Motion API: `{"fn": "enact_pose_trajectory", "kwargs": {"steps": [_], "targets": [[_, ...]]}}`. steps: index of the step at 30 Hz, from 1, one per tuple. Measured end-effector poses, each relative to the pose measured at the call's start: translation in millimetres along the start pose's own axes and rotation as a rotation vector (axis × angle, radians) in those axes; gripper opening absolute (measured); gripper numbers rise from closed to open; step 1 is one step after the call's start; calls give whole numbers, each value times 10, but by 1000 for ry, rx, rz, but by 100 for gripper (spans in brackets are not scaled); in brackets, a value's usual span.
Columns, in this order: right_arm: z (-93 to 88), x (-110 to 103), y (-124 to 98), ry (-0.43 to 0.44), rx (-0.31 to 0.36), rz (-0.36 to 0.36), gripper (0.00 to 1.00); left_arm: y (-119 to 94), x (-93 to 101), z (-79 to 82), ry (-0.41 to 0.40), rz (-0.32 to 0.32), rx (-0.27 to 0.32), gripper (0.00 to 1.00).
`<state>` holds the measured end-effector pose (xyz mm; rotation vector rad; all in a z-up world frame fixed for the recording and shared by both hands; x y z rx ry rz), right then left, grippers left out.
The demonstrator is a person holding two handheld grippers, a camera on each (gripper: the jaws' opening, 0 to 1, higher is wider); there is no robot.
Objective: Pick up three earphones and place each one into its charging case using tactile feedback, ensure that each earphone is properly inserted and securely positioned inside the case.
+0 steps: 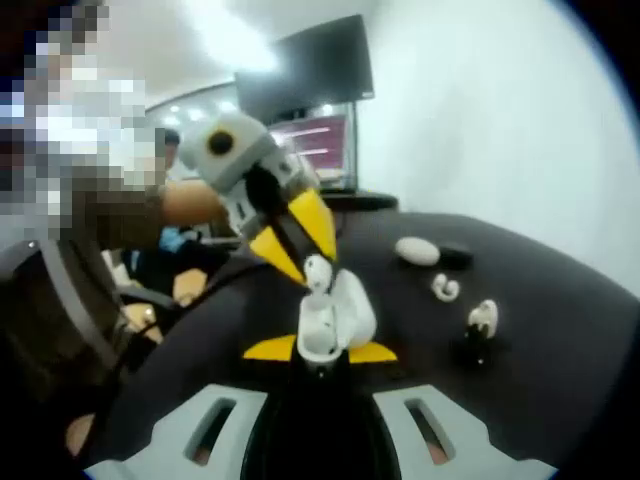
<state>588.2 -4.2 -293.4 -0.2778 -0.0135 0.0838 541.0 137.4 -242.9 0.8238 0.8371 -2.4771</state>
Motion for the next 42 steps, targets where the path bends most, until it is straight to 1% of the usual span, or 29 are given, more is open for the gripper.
{"fn": "enact_pose_trajectory", "kwargs": {"steps": [1,3,4,6,8,10,13,15,17,19,20,22,23,24,25,27,29,31,34,35,38,40,42], "targets": [[0,1,0,0,0,0,18,17,21,6,0,-19,-4,8],[1,2,1,0,0,1,18,36,49,6,24,-31,-23,8],[1,1,2,0,0,1,18,47,58,5,36,-34,-34,8],[3,1,3,-2,1,2,18,46,60,13,40,-33,-35,9],[3,-4,3,-1,1,2,18,35,62,33,11,-49,-34,9],[4,-7,4,-2,1,2,18,27,49,32,-26,-65,-19,8],[6,-9,2,-3,1,1,18,2,17,20,-23,-50,-23,9],[5,-11,1,-2,1,1,18,-30,-13,9,-48,-48,-20,9],[5,-12,0,-3,1,1,18,-68,-61,-1,-100,-32,14,9],[5,-14,-1,-3,1,1,18,-100,-103,-42,-186,-43,49,12],[5,-11,-1,-3,1,1,18,-106,-113,-80,-236,-58,61,15],[5,-10,-2,-3,1,1,18,-97,-114,-194,-329,-88,65,25],[5,-10,-3,-3,1,1,18,-83,-101,-253,-362,-99,72,28],[5,-14,-2,-3,1,1,18,-68,-93,-312,-389,-93,77,31],[4,-18,-3,-4,1,1,18,-44,-73,-379,-425,-92,82,31],[5,-22,-2,-8,1,1,18,-3,-54,-436,-449,-99,91,31],[6,-28,0,-17,1,4,18,61,-27,-462,-462,-112,98,31],[9,-46,2,-26,2,19,18,131,0,-442,-470,-138,124,31],[10,-62,5,-22,2,34,18,220,12,-388,-445,-164,161,32],[10,-59,3,-12,2,37,18,245,19,-354,-429,-169,187,32],[9,-42,-7,33,-4,47,18,258,19,-343,-410,-166,191,31],[10,-35,-8,59,-6,50,18,256,48,-334,-397,-170,204,28],[9,-43,-11,69,-8,55,18,246,61,-333,-364,-142,222,28]]}}
Point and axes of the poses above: the point that each gripper's makers call its tool centre point, and the gripper's own axes: y roughly forward along the fingers, x roughly to its right, z roughly out of its top, the point moved 8 cm from there along -y, roughly backward along the fingers
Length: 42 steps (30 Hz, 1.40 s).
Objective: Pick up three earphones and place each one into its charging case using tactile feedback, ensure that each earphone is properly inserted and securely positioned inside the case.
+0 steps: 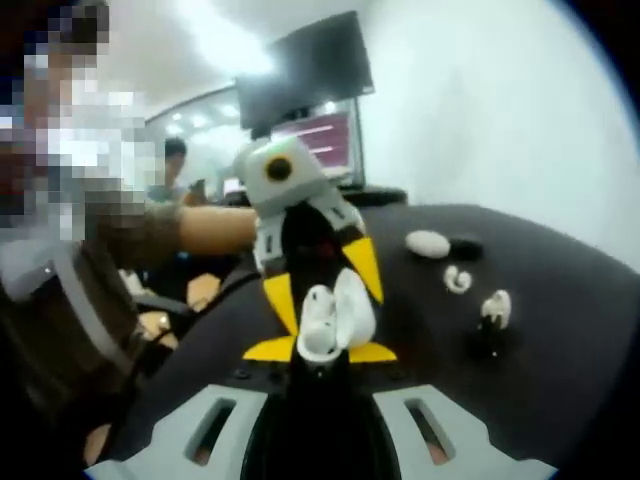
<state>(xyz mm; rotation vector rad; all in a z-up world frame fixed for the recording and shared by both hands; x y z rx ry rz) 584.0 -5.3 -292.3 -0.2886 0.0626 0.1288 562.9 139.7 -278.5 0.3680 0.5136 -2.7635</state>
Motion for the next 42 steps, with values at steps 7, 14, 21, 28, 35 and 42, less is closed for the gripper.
{"fn": "enact_pose_trajectory", "kwargs": {"steps": [7,14,21,28,35,42], "targets": [[-9,19,-2,98,-9,4,18,-83,75,61,69,26,106,15],[-28,-10,-5,69,-3,8,18,-70,116,-1,88,28,123,17],[-33,-4,-41,-25,-1,-41,36,-142,46,-20,94,66,96,22],[21,106,-105,-57,45,-139,47,-375,-194,122,5,227,224,22],[91,112,-206,-83,59,-201,44,-798,-648,48,-220,516,342,22],[56,84,-123,-109,-13,-200,44,-1045,-860,-80,-351,656,414,28]]}}
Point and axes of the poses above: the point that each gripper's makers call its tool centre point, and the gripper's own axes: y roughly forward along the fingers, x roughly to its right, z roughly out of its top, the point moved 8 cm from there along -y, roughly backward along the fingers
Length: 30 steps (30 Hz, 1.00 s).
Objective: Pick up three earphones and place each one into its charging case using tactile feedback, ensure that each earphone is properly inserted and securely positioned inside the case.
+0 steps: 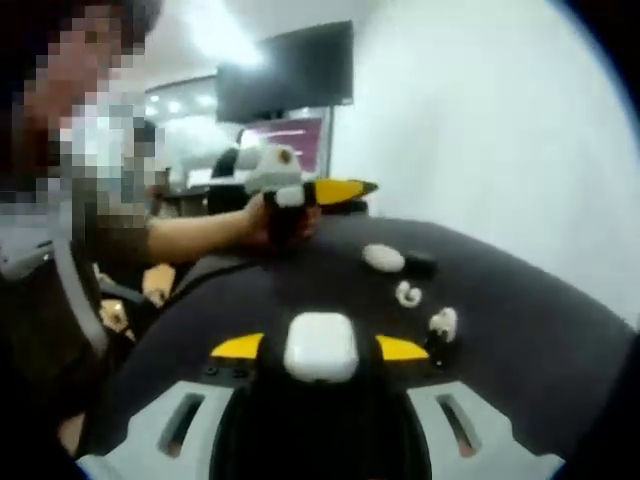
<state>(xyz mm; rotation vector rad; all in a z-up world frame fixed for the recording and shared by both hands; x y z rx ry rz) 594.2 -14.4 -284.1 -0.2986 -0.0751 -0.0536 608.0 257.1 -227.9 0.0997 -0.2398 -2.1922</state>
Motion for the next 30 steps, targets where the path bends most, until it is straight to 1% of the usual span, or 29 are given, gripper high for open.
{"fn": "enact_pose_trajectory", "kwargs": {"steps": [2,3,4,5,6,7,8,9,10,11,12,13,15,17,18,19,20,22,23,24,25,27,28,30], "targets": [[-11,11,4,8,-6,-3,43,-7,-25,-22,15,29,-9,31],[-9,21,3,23,-3,-4,43,2,-35,-48,21,44,-29,35],[-4,29,-6,31,-1,-6,43,6,-32,-90,2,38,-60,37],[15,36,-31,41,6,-19,43,4,-29,-114,-7,45,-82,34],[35,41,-70,52,6,-31,43,6,-16,-109,-2,35,-82,29],[60,36,-118,60,7,-43,43,0,4,-113,-7,28,-83,25],[77,26,-181,79,17,-63,43,-6,23,-106,-4,26,-72,28],[80,4,-253,90,30,-66,43,0,41,-108,-5,8,-62,31],[80,-17,-321,114,50,-72,43,20,52,-125,-48,-13,-65,42],[75,-24,-384,146,73,-96,44,55,49,-140,-69,-25,-53,53],[63,-28,-443,168,97,-122,44,73,58,-147,-82,-39,-49,62],[55,-28,-475,182,107,-143,46,81,67,-154,-77,-41,-51,68],[30,-30,-542,237,115,-235,47,85,122,-154,-46,-59,-52,66],[55,-111,-500,239,127,-232,47,85,146,-150,-25,-58,-46,69],[80,-171,-443,228,126,-218,47,91,143,-143,-26,-60,-34,73],[98,-224,-378,191,107,-192,47,94,144,-137,-32,-58,-18,79],[105,-255,-306,149,69,-189,48,94,139,-132,-36,-54,-4,78],[100,-268,-181,47,-20,-197,48,63,88,-112,-41,-20,3,68],[92,-265,-83,-32,-88,-200,48,39,48,-81,-32,7,26,65],[92,-262,-8,-72,-114,-195,48,14,7,-49,-35,35,52,61],[90,-253,57,-84,-126,-184,47,-15,-34,-22,-47,58,78,59],[93,-221,159,-71,-139,-170,46,-71,-129,15,-84,102,112,54],[95,-174,180,-62,-134,-177,46,-87,-154,25,-89,116,121,52],[74,-109,209,-13,-134,-180,43,-132,-226,45,-97,147,136,48]]}}
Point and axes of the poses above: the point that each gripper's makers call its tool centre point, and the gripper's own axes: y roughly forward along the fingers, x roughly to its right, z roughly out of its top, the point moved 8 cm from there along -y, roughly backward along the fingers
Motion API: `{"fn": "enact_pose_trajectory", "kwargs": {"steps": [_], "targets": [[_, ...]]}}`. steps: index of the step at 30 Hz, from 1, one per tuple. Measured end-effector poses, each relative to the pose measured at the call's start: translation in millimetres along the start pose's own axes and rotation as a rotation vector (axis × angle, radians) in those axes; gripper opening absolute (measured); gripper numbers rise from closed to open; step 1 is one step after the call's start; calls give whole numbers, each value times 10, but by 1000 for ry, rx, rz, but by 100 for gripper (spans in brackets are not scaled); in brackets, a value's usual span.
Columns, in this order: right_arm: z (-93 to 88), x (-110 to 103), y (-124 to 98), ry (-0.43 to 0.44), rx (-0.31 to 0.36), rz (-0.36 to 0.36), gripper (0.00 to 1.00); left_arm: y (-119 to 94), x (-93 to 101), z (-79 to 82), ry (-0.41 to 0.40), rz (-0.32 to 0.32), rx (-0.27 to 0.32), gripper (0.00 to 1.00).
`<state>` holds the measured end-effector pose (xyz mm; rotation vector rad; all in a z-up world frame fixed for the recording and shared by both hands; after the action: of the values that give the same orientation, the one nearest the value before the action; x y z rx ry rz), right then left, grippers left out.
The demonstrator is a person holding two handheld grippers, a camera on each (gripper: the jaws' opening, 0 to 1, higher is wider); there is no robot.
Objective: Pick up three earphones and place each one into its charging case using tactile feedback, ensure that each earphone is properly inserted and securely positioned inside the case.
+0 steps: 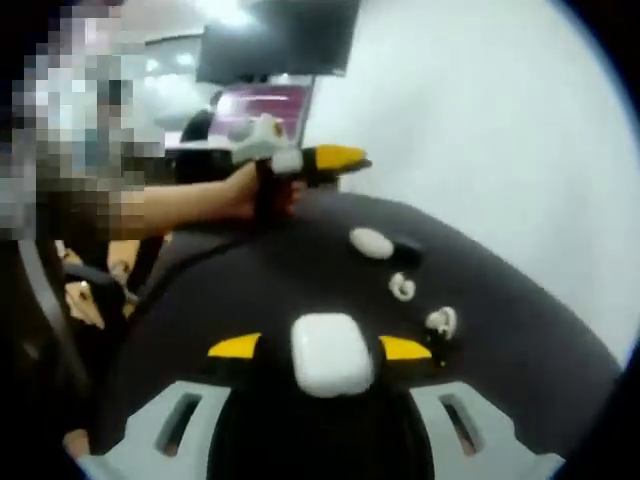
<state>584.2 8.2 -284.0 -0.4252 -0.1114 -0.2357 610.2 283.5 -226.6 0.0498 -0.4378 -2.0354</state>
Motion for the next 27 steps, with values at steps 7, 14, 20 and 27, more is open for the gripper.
{"fn": "enact_pose_trajectory", "kwargs": {"steps": [7,14,20,27], "targets": [[-104,106,36,137,34,17,38,36,8,-17,6,-19,-29,36],[-88,62,-27,96,-31,-58,35,97,64,-115,57,-33,-94,41],[-250,459,-488,150,-61,-302,35,88,19,-129,69,5,-105,38],[-618,1155,-1195,308,-138,-756,35,87,29,-143,99,11,-118,38]]}}
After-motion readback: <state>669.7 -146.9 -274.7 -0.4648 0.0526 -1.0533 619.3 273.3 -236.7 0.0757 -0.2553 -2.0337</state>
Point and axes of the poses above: the point that each gripper's makers call its tool centre point, and the gripper's own axes: y roughly forward along the fingers, x roughly to its right, z roughly out of its top, the point moved 8 cm from there along -y, roughly backward along the fingers
